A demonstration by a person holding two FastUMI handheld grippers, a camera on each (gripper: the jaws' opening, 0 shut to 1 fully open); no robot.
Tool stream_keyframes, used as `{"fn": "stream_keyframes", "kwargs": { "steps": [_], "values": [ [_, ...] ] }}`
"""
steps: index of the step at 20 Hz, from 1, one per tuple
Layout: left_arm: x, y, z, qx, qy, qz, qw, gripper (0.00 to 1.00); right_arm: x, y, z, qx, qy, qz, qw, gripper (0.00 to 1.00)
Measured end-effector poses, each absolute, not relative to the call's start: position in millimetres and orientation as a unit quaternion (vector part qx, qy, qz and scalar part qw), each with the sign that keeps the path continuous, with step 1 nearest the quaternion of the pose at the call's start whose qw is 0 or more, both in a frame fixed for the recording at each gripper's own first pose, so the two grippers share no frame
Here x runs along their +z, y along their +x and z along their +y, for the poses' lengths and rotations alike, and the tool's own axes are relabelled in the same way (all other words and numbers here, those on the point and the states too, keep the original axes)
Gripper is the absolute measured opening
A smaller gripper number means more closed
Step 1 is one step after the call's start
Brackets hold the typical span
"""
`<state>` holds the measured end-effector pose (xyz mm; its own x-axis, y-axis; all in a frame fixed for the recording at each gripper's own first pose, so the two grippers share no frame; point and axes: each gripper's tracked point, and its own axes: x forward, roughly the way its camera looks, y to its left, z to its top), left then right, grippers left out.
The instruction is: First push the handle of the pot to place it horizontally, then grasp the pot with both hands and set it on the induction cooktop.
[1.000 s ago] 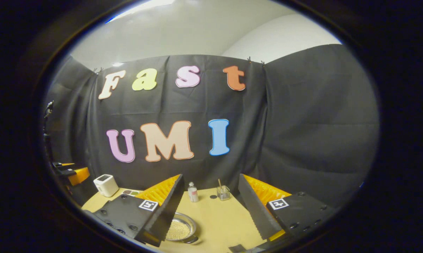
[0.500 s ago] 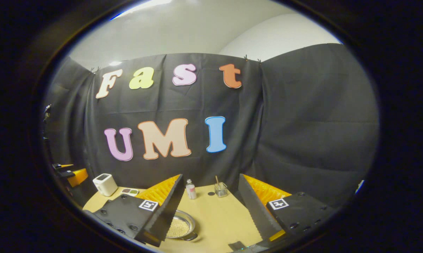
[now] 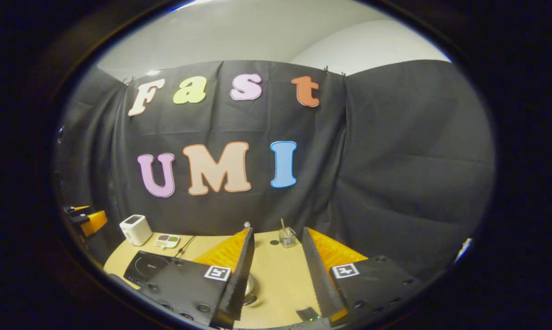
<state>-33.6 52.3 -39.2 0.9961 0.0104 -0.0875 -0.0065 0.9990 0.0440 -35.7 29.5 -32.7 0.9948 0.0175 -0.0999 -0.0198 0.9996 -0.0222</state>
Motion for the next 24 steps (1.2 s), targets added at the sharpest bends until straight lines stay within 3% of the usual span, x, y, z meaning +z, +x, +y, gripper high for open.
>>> {"fn": "stream_keyframes", "kwargs": {
  "steps": [2, 5, 8, 9, 10, 11, 14, 15, 17, 19, 24],
  "values": [
    [-41.3, -37.5, 62.8, 0.010, 0.023, 0.047, 0.999, 0.92, -39.1, -39.2, 37.8, 0.013, -0.011, 0.054, 0.998, 0.51],
    [-46.4, -42.5, 75.8, 0.014, 0.022, 0.050, 0.998, 0.92, -41.8, -43.9, 45.7, 0.011, -0.013, 0.056, 0.998, 0.04],
    [-48.3, -48.2, 86.2, 0.016, 0.026, 0.051, 0.998, 0.92, -52.8, -50.0, 65.6, 0.031, -0.026, 0.067, 0.997, 0.02],
    [-49.3, -49.7, 88.9, 0.017, 0.026, 0.050, 0.998, 0.95, -55.4, -52.0, 71.3, 0.035, -0.034, 0.069, 0.996, 0.06],
    [-50.0, -52.0, 91.5, 0.017, 0.027, 0.050, 0.998, 0.92, -59.4, -53.8, 78.1, 0.041, -0.040, 0.072, 0.996, 0.02],
    [-52.3, -54.8, 94.0, 0.018, 0.027, 0.050, 0.998, 0.92, -62.5, -56.4, 85.4, 0.048, -0.042, 0.075, 0.995, 0.06],
    [-54.4, -61.7, 103.0, 0.023, 0.026, 0.052, 0.998, 0.95, -73.7, -58.9, 102.9, 0.065, -0.042, 0.087, 0.993, 0.05],
    [-56.9, -63.3, 105.8, 0.025, 0.027, 0.053, 0.998, 0.95, -77.9, -59.9, 107.8, 0.071, -0.040, 0.091, 0.992, 0.10],
    [-57.6, -67.2, 111.3, 0.031, 0.029, 0.055, 0.998, 0.92, -85.2, -59.8, 116.1, 0.082, -0.038, 0.101, 0.991, 0.10],
    [-60.3, -67.8, 116.1, 0.038, 0.032, 0.057, 0.997, 0.95, -98.0, -57.5, 120.9, 0.091, -0.040, 0.117, 0.988, 0.10],
    [-75.0, -61.5, 114.1, 0.049, 0.031, 0.076, 0.995, 0.92, -132.7, -45.7, 128.5, 0.111, -0.040, 0.169, 0.978, 0.10]
  ]
}}
